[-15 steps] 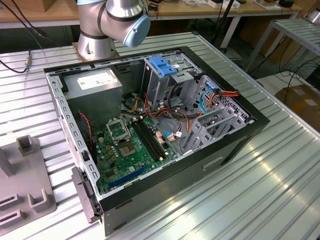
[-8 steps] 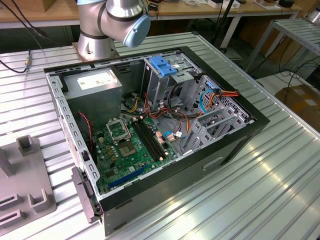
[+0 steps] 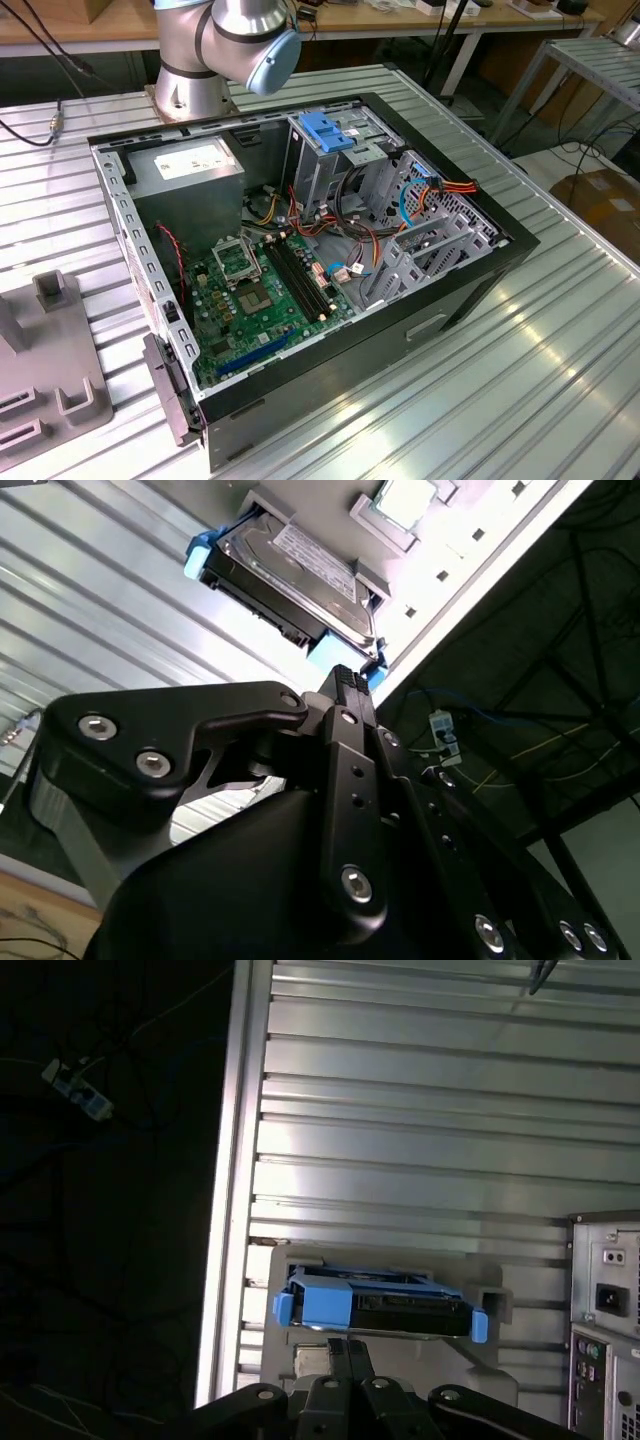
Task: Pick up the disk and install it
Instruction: 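Pick up the disk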
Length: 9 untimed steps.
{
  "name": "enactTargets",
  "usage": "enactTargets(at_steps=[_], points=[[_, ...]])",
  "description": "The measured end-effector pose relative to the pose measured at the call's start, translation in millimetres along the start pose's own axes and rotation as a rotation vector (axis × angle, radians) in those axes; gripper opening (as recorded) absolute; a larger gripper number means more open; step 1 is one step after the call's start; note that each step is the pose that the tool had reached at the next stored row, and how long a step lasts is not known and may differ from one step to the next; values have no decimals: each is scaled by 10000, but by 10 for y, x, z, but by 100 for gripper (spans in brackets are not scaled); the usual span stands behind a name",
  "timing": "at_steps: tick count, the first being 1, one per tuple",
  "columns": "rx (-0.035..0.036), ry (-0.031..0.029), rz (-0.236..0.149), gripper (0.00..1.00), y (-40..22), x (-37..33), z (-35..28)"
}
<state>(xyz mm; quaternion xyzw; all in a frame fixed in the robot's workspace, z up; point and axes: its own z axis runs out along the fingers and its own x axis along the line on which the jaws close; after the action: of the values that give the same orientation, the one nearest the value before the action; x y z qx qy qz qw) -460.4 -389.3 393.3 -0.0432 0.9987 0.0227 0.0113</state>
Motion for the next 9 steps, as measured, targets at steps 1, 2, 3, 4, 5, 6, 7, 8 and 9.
enactTargets(at_steps=[1, 2, 3, 4, 5, 6, 7, 8, 9], points=[[-2, 4, -91, 10, 0, 0, 0], [-6, 10, -239, 10, 0, 0, 0], [-8, 13, -315, 10, 0, 0, 0], [-10, 18, -415, 10, 0, 0, 0], [-15, 28, -611, 10, 0, 0, 0], [-20, 36, -810, 10, 0, 0, 0], [-23, 41, -926, 10, 0, 0, 0], [-27, 48, -1085, 10, 0, 0, 0], [-32, 58, -1315, 10, 0, 0, 0]])
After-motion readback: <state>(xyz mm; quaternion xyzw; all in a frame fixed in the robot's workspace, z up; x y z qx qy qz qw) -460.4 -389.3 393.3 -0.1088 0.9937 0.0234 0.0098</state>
